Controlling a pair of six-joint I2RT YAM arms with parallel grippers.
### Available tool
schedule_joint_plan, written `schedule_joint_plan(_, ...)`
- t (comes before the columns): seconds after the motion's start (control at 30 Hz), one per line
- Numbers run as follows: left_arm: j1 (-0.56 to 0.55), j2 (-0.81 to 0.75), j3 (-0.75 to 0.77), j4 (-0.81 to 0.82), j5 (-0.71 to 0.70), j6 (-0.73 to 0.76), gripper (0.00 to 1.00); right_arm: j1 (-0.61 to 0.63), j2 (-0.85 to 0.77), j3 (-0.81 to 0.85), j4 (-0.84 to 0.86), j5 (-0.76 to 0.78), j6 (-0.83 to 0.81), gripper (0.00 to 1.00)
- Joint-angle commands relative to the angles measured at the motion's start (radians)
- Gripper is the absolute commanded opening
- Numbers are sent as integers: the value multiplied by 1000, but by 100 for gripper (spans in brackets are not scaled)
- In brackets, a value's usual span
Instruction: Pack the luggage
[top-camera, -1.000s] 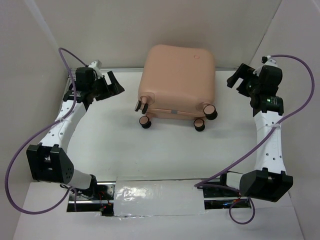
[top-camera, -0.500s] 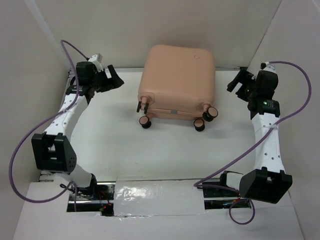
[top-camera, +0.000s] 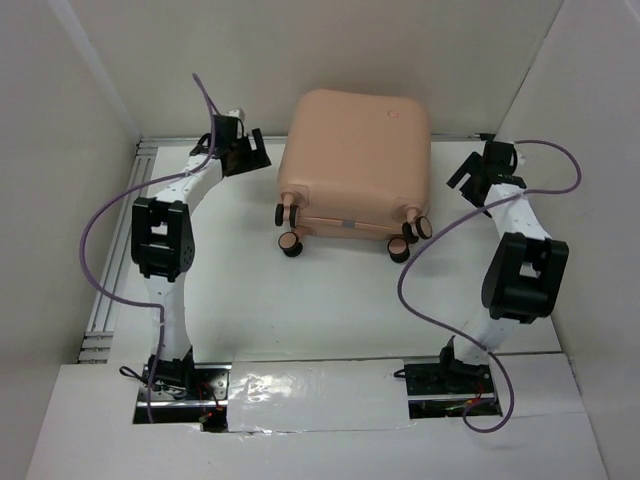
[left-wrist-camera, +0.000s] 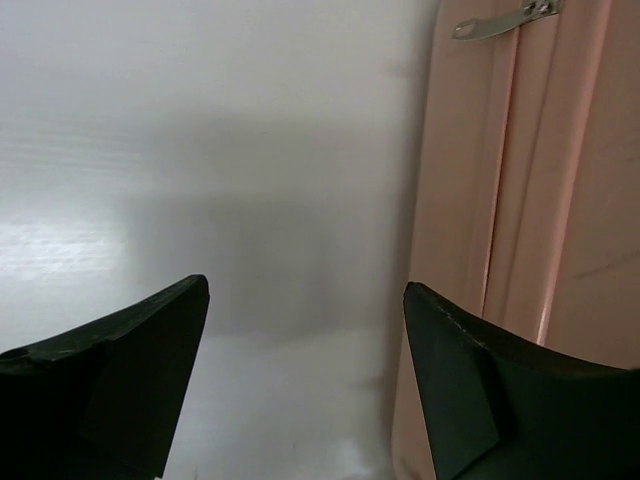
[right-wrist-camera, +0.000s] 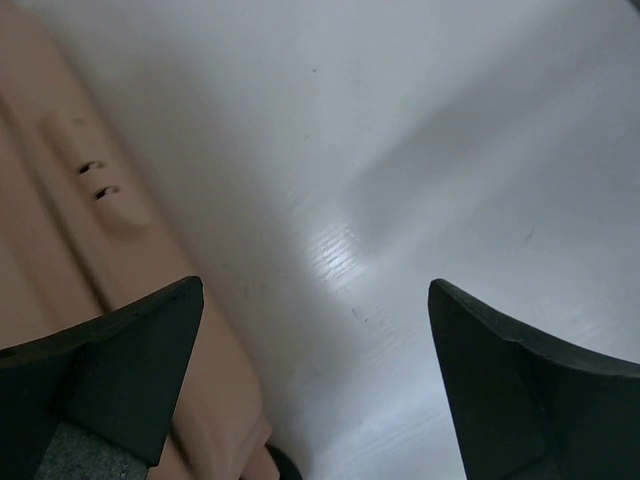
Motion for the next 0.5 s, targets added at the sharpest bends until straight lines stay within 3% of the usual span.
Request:
schedule_joint_plan(0.0, -49, 80, 127, -2, -22, 30, 91, -7, 93, 81, 109, 35, 26, 100)
schedule_joint_plan(0.07, -61, 123, 167, -2, -5, 39, 91, -7, 155, 133, 132, 35, 26, 100)
schedule_joint_plan(0.17, -61, 171, 198, 79, 161, 105, 90, 15, 280, 244, 132, 58, 26, 100)
schedule_joint_plan(0.3, -61, 134, 63, 218, 387, 197, 90, 77, 461, 373, 110, 36, 5, 100)
schedule_joint_plan(0.47, -71, 40, -80, 281, 551, 331, 88, 119, 538, 420, 188, -90, -93, 99)
